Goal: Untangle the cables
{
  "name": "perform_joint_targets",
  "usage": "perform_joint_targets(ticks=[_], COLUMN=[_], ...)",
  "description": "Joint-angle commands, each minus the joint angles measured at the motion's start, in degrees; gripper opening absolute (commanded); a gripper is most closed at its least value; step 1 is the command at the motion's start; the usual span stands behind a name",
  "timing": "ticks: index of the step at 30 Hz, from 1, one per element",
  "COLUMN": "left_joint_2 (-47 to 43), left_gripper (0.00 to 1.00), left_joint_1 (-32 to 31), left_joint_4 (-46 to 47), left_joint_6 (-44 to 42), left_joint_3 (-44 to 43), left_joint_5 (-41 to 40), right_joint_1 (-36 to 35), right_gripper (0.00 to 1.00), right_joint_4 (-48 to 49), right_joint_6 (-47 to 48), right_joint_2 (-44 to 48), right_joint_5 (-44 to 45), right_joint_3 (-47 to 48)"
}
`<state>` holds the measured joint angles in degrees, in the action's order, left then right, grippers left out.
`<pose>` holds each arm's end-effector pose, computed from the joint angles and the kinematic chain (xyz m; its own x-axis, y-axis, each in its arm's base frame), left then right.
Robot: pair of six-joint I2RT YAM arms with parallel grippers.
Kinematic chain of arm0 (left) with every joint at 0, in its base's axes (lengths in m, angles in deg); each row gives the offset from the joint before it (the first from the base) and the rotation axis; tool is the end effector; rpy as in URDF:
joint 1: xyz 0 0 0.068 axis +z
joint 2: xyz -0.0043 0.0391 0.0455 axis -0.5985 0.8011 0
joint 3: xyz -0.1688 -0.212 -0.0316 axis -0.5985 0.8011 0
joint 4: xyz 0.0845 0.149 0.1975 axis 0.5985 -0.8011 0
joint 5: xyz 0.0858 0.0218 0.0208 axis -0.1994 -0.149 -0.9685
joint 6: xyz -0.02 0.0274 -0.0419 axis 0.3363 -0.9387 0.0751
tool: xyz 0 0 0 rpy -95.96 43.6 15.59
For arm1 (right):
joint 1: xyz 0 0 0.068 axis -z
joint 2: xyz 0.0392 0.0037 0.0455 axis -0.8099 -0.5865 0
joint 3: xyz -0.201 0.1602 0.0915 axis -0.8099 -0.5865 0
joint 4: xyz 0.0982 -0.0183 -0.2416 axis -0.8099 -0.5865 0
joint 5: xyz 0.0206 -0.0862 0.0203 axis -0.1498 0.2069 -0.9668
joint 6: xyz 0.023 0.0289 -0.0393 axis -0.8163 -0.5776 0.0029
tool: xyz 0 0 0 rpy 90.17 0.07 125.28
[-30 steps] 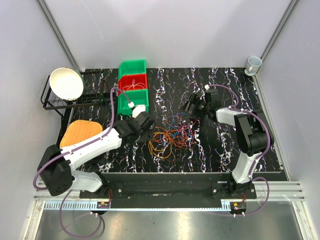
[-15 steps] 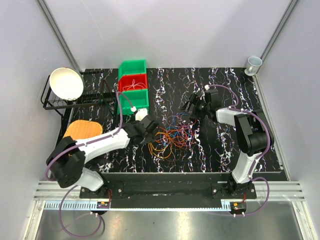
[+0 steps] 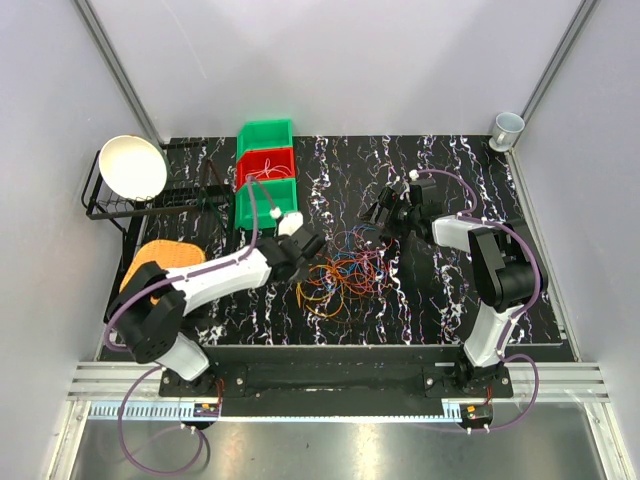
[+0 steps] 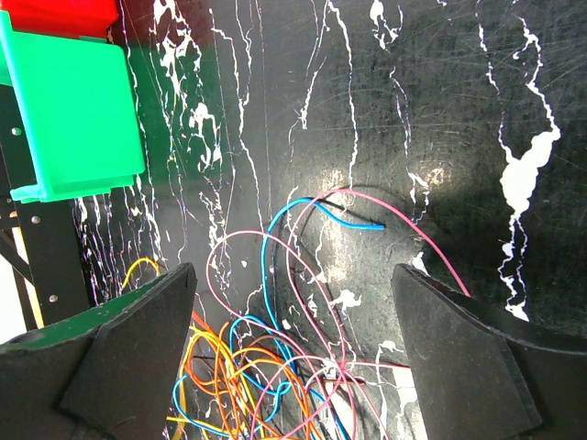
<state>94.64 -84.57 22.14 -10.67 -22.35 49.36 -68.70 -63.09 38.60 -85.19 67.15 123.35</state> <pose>0.2060 -0.2066 0.1915 -0.8266 -0.1274 -0.5482 -0.0896 0.9914 -0.0953 0.3633 0.1086 0.1544 -0.8034 0.3602 -0.4742 -0.0454 0.7570 0.6518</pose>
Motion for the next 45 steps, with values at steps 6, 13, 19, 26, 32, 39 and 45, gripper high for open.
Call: perform_joint_targets(ticks=[6, 13, 19, 26, 32, 39, 45], left_joint_2=[-9.89, -11.12, -13.84, -17.98, -18.16, -18.68, -19.99], left_gripper=[0.0, 0.0, 0.0, 0.0, 0.0, 0.0, 0.0], left_joint_1=[-0.18, -0.18, -0.18, 0.26, 4.99, 10.28, 11.07], left_joint_4=[-11.79, -14.96, -11.54, 1.11, 9.91, 9.05, 4.03], left_joint_6=[-18.12, -26.66, -26.23, -27.27, -27.46, -27.28, -27.28], left_joint_3=[-31.36, -38.86, -25.25, -10.22, -3.98, -5.01, -8.62], left_joint_5=[-6.12, 4.76, 9.78, 22.62, 34.48, 49.51, 57.69], right_joint_1=[0.37, 0.29, 0.29, 0.29, 0.29, 0.37, -2.7], right_gripper=[0.93, 0.93, 0.93, 0.93, 0.95, 0.92, 0.85], right_joint_4=[1.53, 2.15, 3.99, 13.03, 26.82, 66.6, 80.28], right_joint_6=[0.24, 0.32, 0.06, -2.22, -6.26, -26.0, -38.26], right_joint_2=[0.97, 2.28, 3.17, 7.55, 14.14, 8.02, 2.2], right_joint_5=[-1.01, -0.74, -1.71, -7.76, -15.57, -37.29, -45.04], right_joint_3=[0.84, -0.04, -1.09, -5.39, -11.9, -12.7, -7.43])
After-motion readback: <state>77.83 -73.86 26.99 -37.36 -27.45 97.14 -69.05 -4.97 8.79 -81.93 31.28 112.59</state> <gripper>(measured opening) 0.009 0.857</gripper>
